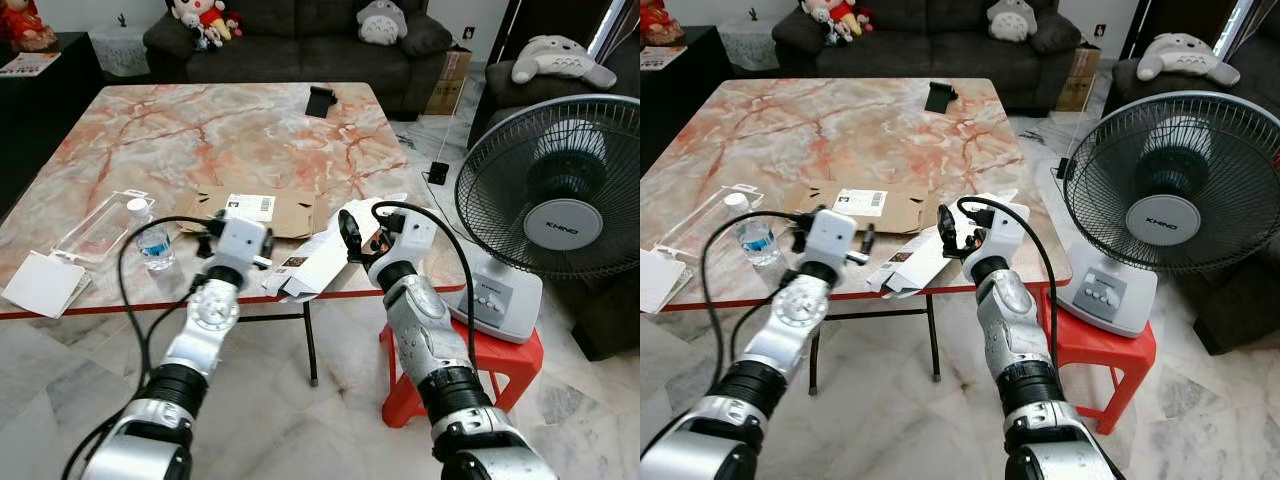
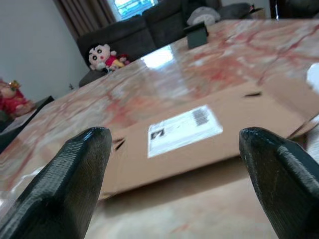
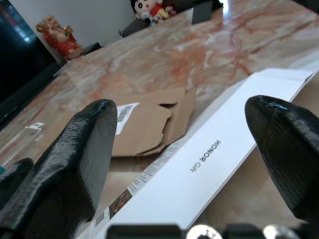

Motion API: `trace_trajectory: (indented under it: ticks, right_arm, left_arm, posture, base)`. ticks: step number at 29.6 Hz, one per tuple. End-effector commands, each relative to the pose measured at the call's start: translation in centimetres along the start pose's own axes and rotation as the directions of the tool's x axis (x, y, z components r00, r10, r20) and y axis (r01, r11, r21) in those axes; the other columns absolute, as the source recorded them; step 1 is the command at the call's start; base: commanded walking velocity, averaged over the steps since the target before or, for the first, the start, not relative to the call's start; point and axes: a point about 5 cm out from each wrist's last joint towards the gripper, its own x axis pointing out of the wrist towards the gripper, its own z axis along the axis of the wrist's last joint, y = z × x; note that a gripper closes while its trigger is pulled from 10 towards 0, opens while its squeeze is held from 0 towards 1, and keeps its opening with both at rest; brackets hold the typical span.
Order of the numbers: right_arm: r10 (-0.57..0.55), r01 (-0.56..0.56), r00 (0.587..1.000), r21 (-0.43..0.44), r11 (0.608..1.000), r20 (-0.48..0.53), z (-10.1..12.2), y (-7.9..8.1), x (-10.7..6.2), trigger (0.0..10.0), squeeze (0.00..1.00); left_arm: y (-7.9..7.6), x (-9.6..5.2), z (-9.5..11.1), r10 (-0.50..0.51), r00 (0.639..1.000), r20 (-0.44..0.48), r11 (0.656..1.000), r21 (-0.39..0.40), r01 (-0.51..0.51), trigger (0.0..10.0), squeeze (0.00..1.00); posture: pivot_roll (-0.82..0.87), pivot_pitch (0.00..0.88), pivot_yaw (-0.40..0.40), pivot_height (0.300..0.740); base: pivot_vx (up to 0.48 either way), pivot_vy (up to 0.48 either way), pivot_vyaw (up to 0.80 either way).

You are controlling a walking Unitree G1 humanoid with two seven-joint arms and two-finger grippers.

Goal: Picking trash to rubbish bin

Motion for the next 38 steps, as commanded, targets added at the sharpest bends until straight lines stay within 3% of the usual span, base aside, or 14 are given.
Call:
trace_trajectory:
  ticks: [1, 3, 4, 7, 12, 13, 14, 18, 22, 27, 38]
  right_arm:
    - [-0.013, 0.013, 1.0, 0.01, 1.0, -0.014, 0.2, -0.1, 0.3, 10.0, 0.0]
    - [-0.018, 0.018, 1.0, 0.023, 1.0, -0.012, 0.2, -0.2, 0.3, 10.0, 0.0]
    - [-0.022, 0.022, 1.0, 0.046, 0.999, -0.01, 0.3, -0.4, 0.4, 10.0, 1.0]
    - [-0.023, 0.024, 1.0, 0.051, 0.998, -0.021, 0.2, -0.7, 0.4, 10.0, 1.0]
    - [-0.068, 0.073, 0.995, 0.069, 0.995, -0.077, -0.6, -1.5, 0.4, 10.0, 1.0]
    - [-0.084, 0.089, 0.992, 0.059, 0.994, -0.094, -0.8, -1.6, 0.4, 10.0, 0.37]
    - [-0.096, 0.102, 0.99, 0.053, 0.993, -0.106, -0.9, -1.7, 0.4, 10.0, 0.0]
    - [-0.139, 0.159, 0.981, 0.149, 0.976, -0.135, -1.3, -2.2, 0.4, 10.0, 0.0]
    - [-0.128, 0.158, 0.98, 0.204, 0.966, -0.153, -1.5, -2.1, 0.6, 10.0, 0.0]
    - [-0.092, 0.148, 0.979, 0.322, 0.935, -0.183, -2.0, -1.5, 0.7, 10.0, 0.0]
    - [-0.063, 0.135, 0.977, 0.36, 0.923, -0.203, -2.2, -0.8, 1.0, 10.0, 0.0]
  left_arm:
    - [0.3, 0.2, 0.1, 0.004, 1.0, 0.009, 1.0, -0.015, -0.004, 10.0, 0.0]
    - [0.5, 0.1, -0.1, 0.002, 1.0, 0.008, 1.0, -0.012, -0.002, 10.0, 0.0]
    - [0.7, 0.0, -0.2, -0.009, 1.0, 0.012, 1.0, -0.005, 0.009, 10.0, 0.0]
    - [0.4, 0.0, -0.4, -0.023, 1.0, 0.011, 1.0, -0.01, 0.023, 10.0, 0.0]
    - [-2.0, 0.0, 0.1, -0.096, 0.995, 0.037, 0.994, -0.048, 0.098, 10.0, 0.0]
    - [-2.4, 0.0, 0.3, -0.109, 0.993, 0.045, 0.993, -0.048, 0.111, 10.0, 0.0]
    - [-2.6, 0.1, 0.4, -0.119, 0.992, 0.051, 0.991, -0.049, 0.121, 10.0, 0.0]
    - [-4.2, 0.2, 1.3, -0.176, 0.98, 0.087, 0.982, -0.049, 0.181, 10.0, 0.0]
    - [-4.7, 0.1, 1.5, -0.199, 0.975, 0.1, 0.978, -0.039, 0.204, 10.0, 0.0]
    - [-3.7, 0.2, 1.2, -0.163, 0.982, 0.095, 0.986, -0.024, 0.166, 10.0, 0.0]
    - [-2.9, 0.2, 0.5, -0.124, 0.991, 0.046, 0.992, 0.007, 0.124, 10.0, 0.0]
  posture:
    - [-0.03, 0.0, -0.075, 0.74]
    - [-0.04, 0.0, -0.076, 0.74]
    - [-0.04, 0.0, -0.078, 0.74]
    - [-0.04, 0.0, -0.079, 0.74]
    - [-0.05, 0.0, -0.083, 0.74]
    - [-0.05, 0.0, -0.083, 0.74]
    - [-0.05, 0.0, -0.083, 0.74]
    - [-0.04, 0.0, -0.085, 0.74]
    - [-0.04, 0.0, -0.084, 0.74]
    - [-0.02, 0.0, -0.088, 0.74]
    - [-0.01, 0.0, -0.117, 0.74]
  base:
    - [0.0, 0.0, 0.0]
    - [0.0, 0.0, 0.0]
    - [0.0, 0.0, 0.0]
    - [0.0, 0.0, 0.0]
    - [0.0, 0.0, 0.0]
    - [0.0, 0.0, 0.0]
    - [0.0, 0.0, 0.0]
    - [0.0, 0.0, 0.0]
    - [0.0, 0.0, 0.0]
    - [0.0, 0.0, 0.0]
    - [0.0, 0.0, 0.0]
